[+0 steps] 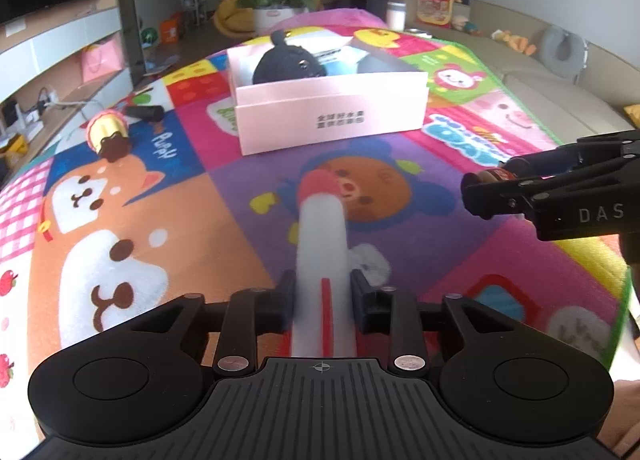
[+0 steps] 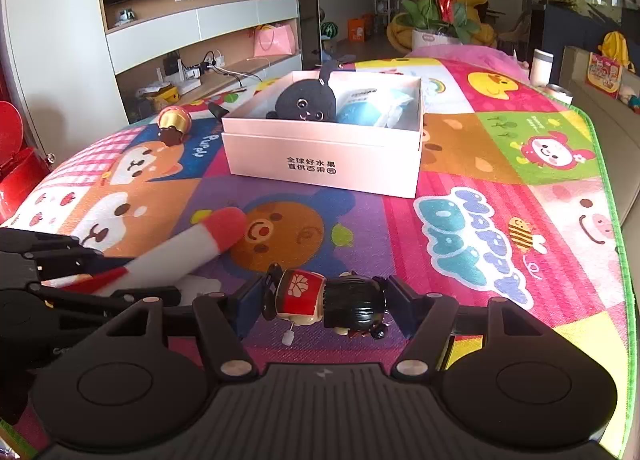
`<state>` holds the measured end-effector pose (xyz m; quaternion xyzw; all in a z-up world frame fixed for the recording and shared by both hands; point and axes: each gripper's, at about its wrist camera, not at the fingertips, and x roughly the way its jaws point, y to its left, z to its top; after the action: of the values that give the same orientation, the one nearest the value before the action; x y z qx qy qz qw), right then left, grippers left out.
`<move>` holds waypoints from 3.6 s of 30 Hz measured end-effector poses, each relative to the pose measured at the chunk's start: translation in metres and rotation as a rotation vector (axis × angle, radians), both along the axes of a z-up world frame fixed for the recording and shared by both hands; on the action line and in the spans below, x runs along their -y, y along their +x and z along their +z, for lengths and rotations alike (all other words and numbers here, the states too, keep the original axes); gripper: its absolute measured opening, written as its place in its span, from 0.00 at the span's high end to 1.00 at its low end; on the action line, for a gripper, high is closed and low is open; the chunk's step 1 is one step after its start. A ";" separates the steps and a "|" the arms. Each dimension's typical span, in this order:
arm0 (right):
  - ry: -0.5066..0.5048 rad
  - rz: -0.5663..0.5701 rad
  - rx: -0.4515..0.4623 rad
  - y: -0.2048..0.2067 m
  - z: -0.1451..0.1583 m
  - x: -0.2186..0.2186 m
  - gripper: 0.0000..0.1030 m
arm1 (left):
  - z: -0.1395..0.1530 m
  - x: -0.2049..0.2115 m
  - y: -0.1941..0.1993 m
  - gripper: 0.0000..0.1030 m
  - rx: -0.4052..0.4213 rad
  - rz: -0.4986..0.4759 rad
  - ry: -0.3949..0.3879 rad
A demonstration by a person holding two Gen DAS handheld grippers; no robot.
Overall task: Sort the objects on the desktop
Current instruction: 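Lift the rocket toy with the left gripper while the right grasps the black keychain, then drop the rocket into the pink box with the left gripper while the right holds the keychain, then drop the black keychain into the pink box with the right gripper, then grasp the black cylindrical stick on the mat with the right gripper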
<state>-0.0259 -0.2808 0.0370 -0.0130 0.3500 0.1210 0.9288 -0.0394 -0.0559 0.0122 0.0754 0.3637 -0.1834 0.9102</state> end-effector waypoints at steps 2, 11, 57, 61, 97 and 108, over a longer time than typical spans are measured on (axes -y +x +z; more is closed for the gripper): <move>0.003 -0.001 0.014 -0.007 0.005 0.002 0.36 | 0.006 0.002 -0.008 0.69 0.020 -0.007 0.013; 0.032 -0.013 0.128 -0.040 0.039 0.016 0.36 | 0.041 0.015 -0.041 0.69 0.143 -0.025 0.036; 0.084 -0.075 0.066 0.201 0.097 0.008 0.37 | 0.016 -0.075 0.051 0.05 0.113 0.222 -0.212; 0.026 -0.021 0.002 0.193 0.071 0.000 0.49 | 0.007 -0.082 0.053 0.05 0.086 0.245 -0.247; -0.235 0.231 -0.183 0.347 0.027 -0.280 0.54 | -0.012 -0.188 0.058 0.00 0.154 0.727 -0.431; -0.260 0.203 -0.224 0.370 -0.017 -0.289 0.72 | -0.014 -0.187 0.057 0.00 0.151 0.719 -0.443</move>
<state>0.3443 0.0077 0.0204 -0.1546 0.4609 0.1682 0.8575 0.0176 0.1312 -0.0015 -0.2404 0.2509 0.0781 0.9344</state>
